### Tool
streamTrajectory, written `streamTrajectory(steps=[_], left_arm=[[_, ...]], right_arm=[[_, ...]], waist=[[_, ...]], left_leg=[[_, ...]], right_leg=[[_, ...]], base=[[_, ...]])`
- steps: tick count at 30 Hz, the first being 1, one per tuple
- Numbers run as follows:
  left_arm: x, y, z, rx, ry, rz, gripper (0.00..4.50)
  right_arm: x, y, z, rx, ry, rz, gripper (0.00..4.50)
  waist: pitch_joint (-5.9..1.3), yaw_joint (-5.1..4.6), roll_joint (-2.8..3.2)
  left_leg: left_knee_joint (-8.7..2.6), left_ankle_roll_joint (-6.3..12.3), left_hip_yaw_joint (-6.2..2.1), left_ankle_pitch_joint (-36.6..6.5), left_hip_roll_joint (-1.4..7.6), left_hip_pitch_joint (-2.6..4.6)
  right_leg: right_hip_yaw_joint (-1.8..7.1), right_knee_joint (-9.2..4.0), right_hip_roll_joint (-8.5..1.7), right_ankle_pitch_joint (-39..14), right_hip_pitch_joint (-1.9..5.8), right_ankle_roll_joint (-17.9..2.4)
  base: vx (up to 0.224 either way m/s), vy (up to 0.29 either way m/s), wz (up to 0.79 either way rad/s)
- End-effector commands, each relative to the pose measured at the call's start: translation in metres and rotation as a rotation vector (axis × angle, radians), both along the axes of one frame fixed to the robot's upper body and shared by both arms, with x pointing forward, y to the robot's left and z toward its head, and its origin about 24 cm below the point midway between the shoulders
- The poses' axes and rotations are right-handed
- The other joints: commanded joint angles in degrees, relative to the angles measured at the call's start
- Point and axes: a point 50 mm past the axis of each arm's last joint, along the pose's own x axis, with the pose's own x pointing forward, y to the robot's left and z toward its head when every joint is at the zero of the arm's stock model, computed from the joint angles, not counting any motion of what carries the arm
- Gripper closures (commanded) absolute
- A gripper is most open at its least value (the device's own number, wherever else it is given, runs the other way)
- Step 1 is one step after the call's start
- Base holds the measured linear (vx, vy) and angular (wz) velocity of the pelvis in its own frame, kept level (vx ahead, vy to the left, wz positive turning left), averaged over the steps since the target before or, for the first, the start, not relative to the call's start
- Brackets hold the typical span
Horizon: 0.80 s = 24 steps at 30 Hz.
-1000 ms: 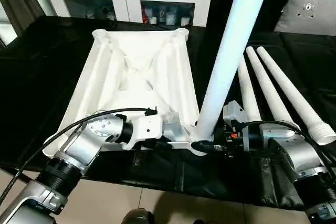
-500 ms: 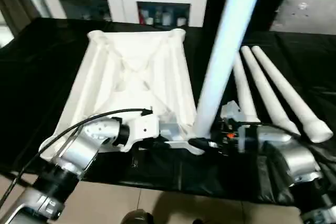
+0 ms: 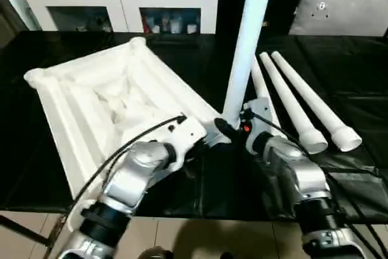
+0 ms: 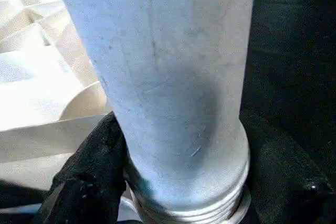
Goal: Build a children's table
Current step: Rotate leg to tighten
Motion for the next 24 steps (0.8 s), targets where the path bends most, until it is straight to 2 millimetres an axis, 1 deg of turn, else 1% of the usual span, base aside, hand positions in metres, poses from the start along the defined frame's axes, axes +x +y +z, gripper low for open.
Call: streamTrajectory(steps=[1, 2, 3, 4, 6, 7, 8, 9, 10, 11, 12, 14, 15, 16, 17, 18, 19, 20, 21, 22, 24], left_arm=[[0.001, -0.019, 0.014, -0.026, -0.062, -0.075, 4.50], [0.001, -0.018, 0.014, -0.014, -0.064, -0.072, 4.50], [0.001, -0.017, 0.014, -0.008, -0.064, -0.071, 4.50], [0.001, -0.016, 0.014, -0.004, -0.063, -0.070, 4.50], [0.000, -0.012, 0.013, 0.011, -0.063, -0.074, 4.50], [0.000, -0.011, 0.013, 0.015, -0.062, -0.075, 4.50], [0.001, -0.009, 0.012, 0.018, -0.061, -0.078, 4.50], [0.001, -0.007, 0.012, 0.023, -0.058, -0.080, 4.50], [0.001, -0.003, 0.010, 0.031, -0.055, -0.086, 4.50], [0.002, -0.001, 0.010, 0.036, -0.054, -0.091, 4.50], [0.002, 0.002, 0.009, 0.042, -0.054, -0.098, 4.50], [0.003, 0.012, 0.007, 0.063, -0.056, -0.134, 4.50], [0.003, 0.013, 0.007, 0.065, -0.056, -0.137, 4.50], [0.004, 0.019, 0.007, 0.077, -0.063, -0.182, 4.50], [0.004, 0.019, 0.007, 0.077, -0.063, -0.182, 4.50], [0.003, 0.024, 0.007, 0.086, -0.065, -0.235, 4.50], [0.003, 0.027, 0.009, 0.092, -0.070, -0.268, 4.50], [0.003, 0.029, 0.010, 0.097, -0.074, -0.298, 4.50], [0.003, 0.029, 0.010, 0.097, -0.074, -0.298, 4.50], [0.003, 0.031, 0.011, 0.101, -0.068, -0.339, 4.50], [0.003, 0.034, 0.012, 0.110, -0.066, -0.366, 4.50]], right_arm=[[-0.007, 0.015, -0.012, 0.041, 0.070, 0.045, 1.05], [-0.007, 0.013, -0.010, 0.055, 0.058, 0.038, 0.98], [-0.007, 0.012, -0.009, 0.059, 0.048, 0.035, 0.86], [-0.006, 0.011, -0.007, 0.058, 0.039, 0.032, 0.74], [-0.007, 0.004, -0.003, 0.045, -0.004, 0.031, 0.61], [-0.007, 0.002, -0.001, 0.045, -0.020, 0.033, 0.42], [-0.008, -0.001, 0.000, 0.049, -0.030, 0.035, 0.30], [-0.008, -0.005, 0.002, 0.052, -0.043, 0.040, 0.30], [-0.010, -0.010, 0.004, 0.060, -0.055, 0.052, 0.16], [-0.011, -0.014, 0.005, 0.064, -0.058, 0.060, 0.16], [-0.012, -0.019, 0.007, 0.058, -0.073, 0.082, 0.08], [-0.018, -0.030, 0.014, 0.029, -0.110, 0.170, 0.03], [-0.019, -0.031, 0.014, 0.027, -0.111, 0.175, 0.03], [-0.021, -0.038, 0.020, 0.015, -0.129, 0.224, 0.03], [-0.021, -0.038, 0.020, 0.015, -0.129, 0.224, 0.03], [-0.022, -0.045, 0.027, 0.001, -0.149, 0.266, 0.03], [-0.022, -0.048, 0.030, -0.015, -0.159, 0.296, 0.03], [-0.022, -0.051, 0.032, -0.030, -0.164, 0.321, 0.03], [-0.022, -0.051, 0.032, -0.030, -0.164, 0.321, 0.03], [-0.023, -0.054, 0.035, -0.047, -0.160, 0.364, 0.03], [-0.024, -0.056, 0.036, -0.067, -0.159, 0.397, 0.03]], waist=[[-2.54, -0.02, -0.40], [-2.65, 0.10, -0.37], [-2.69, 0.12, -0.38], [-2.86, 0.27, 0.00], [-2.88, 0.32, -0.08], [-3.04, 0.56, 0.03], [-3.20, 0.65, 0.02], [-3.22, 0.74, 0.01], [-3.46, 1.14, -0.02], [-3.46, 1.14, -0.02], [-3.54, 1.46, -0.05], [-3.70, 2.02, -0.11], [-3.74, 2.14, -0.16], [-3.83, 2.22, -0.16], [-3.83, 2.22, -0.16], [-4.03, 2.13, -0.32], [-4.00, 2.14, -0.19], [-3.97, 2.16, -0.18], [-4.20, 2.31, -0.04], [-4.23, 2.41, 0.08], [-4.26, 2.51, 0.03]], left_leg=[[-4.66, 1.17, -3.79, -21.4, 5.79, 1.06], [-4.70, 1.26, -3.75, -21.1, 5.92, 1.03], [-4.73, 1.31, -3.75, -20.6, 5.94, 0.86], [-4.79, 1.32, -3.72, -19.6, 6.13, 0.66], [-4.84, 1.37, -3.67, -19.3, 6.21, 0.60], [-4.80, 1.56, -3.58, -18.4, 6.31, 0.47], [-4.74, 1.71, -3.54, -17.5, 6.29, 0.38], [-4.72, 1.97, -3.46, -16.8, 6.27, 0.27], [-4.58, 2.95, -3.30, -14.3, 6.33, 0.02], [-4.58, 2.95, -3.30, -14.3, 6.33, 0.02], [-4.51, 3.64, -3.27, -13.2, 6.35, -0.14], [-4.38, 4.41, -3.10, -11.8, 6.43, -0.04], [-4.32, 4.62, -3.07, -11.3, 6.34, -0.08], [-4.24, 5.36, -3.07, -10.4, 6.17, -0.30], [-4.24, 5.36, -3.07, -10.4, 6.17, -0.30], [-4.15, 5.93, -3.07, -9.4, 6.28, -0.40], [-4.19, 5.87, -3.09, -9.8, 6.40, -0.35], [-4.13, 5.91, -3.02, -9.9, 6.28, -0.31], [-4.06, 5.78, -3.05, -10.0, 6.31, -0.22], [-4.04, 5.59, -3.04, -9.7, 6.39, -0.20], [-4.04, 5.60, -3.02, -9.6, 6.48, -0.25]], right_leg=[[4.29, -6.93, -7.91, -33.3, 0.91, -1.8], [4.55, -6.75, -8.08, -31.9, 0.87, -2.5], [4.62, -6.59, -8.13, -31.1, 0.98, -2.8], [4.76, -6.29, -8.11, -28.5, 1.05, -3.7], [4.87, -6.13, -8.14, -27.2, 1.12, -4.3], [5.09, -5.86, -8.25, -25.1, 1.23, -5.0], [5.10, -5.69, -8.23, -24.2, 1.34, -5.2], [5.14, -5.61, -8.23, -23.3, 1.38, -5.4], [5.21, -5.22, -8.15, -20.1, 1.52, -6.0], [5.21, -5.22, -8.15, -20.1, 1.52, -6.0], [5.19, -4.97, -8.15, -18.7, 1.69, -6.2], [5.19, -4.77, -7.97, -16.9, 1.64, -6.4], [5.14, -4.67, -7.91, -16.4, 1.66, -6.4], [4.98, -4.56, -7.82, -15.5, 1.85, -6.6], [4.98, -4.56, -7.82, -15.5, 1.85, -6.6], [4.93, -4.32, -7.76, -14.3, 1.90, -7.0], [4.91, -4.24, -7.87, -14.8, 1.88, -7.2], [4.89, -4.39, -7.82, -15.2, 1.77, -7.2], [4.88, -4.40, -7.92, -15.4, 1.93, -7.2], [4.85, -4.26, -7.78, -14.6, 1.84, -7.6], [4.88, -4.16, -7.81, -14.0, 1.89, -7.8]], base=[[0.000, 0.000, 0.00], [0.000, 0.000, 0.00], [0.000, 0.000, 0.00], [0.000, 0.000, 0.00], [0.000, 0.000, 0.00], [0.000, 0.000, 0.00], [0.000, 0.000, 0.00], [0.000, 0.000, 0.00], [0.000, 0.000, 0.00], [0.000, 0.000, 0.00], [0.000, 0.000, 0.00], [0.000, 0.000, 0.00], [0.000, 0.000, 0.00], [0.000, 0.000, 0.00], [0.000, 0.000, 0.00], [0.000, 0.000, 0.00], [0.000, 0.000, 0.00], [0.000, 0.000, 0.00], [0.000, 0.000, 0.00], [0.000, 0.000, 0.00], [0.000, 0.000, 0.00]])
